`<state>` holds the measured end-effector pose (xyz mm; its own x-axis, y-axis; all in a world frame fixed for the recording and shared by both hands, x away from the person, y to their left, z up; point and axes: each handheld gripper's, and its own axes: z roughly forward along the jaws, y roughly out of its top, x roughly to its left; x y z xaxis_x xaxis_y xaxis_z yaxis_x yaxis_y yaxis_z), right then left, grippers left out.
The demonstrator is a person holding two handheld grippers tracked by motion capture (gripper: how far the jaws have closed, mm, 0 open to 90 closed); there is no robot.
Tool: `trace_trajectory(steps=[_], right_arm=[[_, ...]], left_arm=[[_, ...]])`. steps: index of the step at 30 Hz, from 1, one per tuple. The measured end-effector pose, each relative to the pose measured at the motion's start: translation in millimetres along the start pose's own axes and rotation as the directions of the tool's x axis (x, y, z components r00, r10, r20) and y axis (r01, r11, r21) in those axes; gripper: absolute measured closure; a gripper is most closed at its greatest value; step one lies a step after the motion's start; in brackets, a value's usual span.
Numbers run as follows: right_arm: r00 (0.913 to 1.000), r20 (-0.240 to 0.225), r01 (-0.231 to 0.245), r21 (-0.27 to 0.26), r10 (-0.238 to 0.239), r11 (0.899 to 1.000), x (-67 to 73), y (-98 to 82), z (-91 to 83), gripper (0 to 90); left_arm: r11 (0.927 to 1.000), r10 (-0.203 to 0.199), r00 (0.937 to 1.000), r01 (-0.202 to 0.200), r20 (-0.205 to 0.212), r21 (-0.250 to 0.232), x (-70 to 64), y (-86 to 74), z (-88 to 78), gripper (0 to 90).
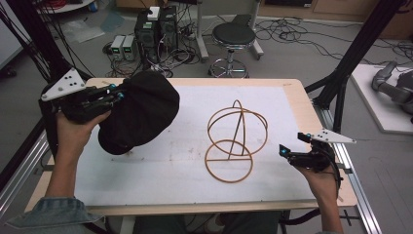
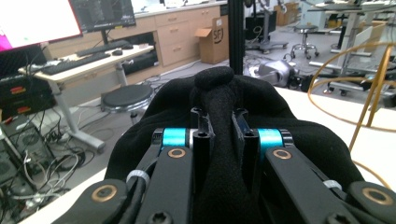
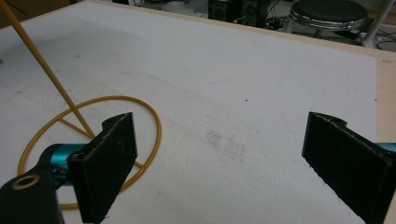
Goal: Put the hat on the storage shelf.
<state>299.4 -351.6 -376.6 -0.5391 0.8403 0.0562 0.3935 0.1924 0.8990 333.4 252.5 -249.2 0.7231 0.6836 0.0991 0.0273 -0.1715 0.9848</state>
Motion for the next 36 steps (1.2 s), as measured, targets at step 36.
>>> trace_trajectory(steps=[36], right_arm=[[1.0000,-0.007,-0.003,-0.015,0.003,1.000,1.3,3.0,-4.1,9.9]], left_arm=[[0.9776,0.094,0.9608,-0.040,0.261,-0.207,-34.2,71.5,47.4,81.3]])
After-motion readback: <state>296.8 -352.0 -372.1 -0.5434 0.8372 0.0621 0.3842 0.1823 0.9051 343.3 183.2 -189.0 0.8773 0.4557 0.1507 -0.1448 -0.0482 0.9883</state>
